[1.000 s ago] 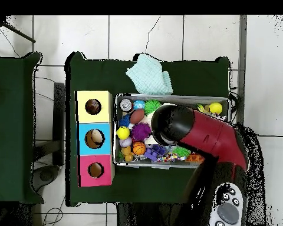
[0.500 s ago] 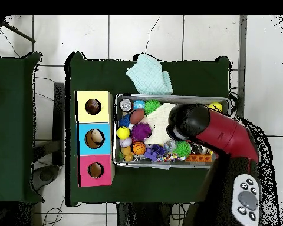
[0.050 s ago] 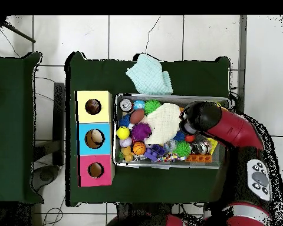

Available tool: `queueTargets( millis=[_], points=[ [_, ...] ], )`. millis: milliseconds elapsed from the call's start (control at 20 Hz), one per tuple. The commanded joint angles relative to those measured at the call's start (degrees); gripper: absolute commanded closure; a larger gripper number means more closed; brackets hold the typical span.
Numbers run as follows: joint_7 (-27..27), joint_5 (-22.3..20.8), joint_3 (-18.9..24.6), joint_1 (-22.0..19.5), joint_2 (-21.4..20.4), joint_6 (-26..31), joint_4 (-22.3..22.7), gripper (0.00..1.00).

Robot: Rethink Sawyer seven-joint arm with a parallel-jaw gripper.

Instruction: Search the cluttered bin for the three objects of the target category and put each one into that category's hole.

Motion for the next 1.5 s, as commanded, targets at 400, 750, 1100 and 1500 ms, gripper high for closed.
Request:
queueTargets(
  millis=[400,750,1100,1500],
  points=[
    [-11.60,-7.54,12.78,-11.46,3.03,-4.48,1.15,0.00],
    [-14.49,-11.09,15.02,-17.96,-4.57,-0.61,5.92,0.00],
    [-9.91,-13.29,16.46,-16.25,-7.31,2.14,5.30,0.00],
    [-3.80,-14.86,17.28,-12.87,-1.92,-3.93,3.62,0.00]
  ],
)
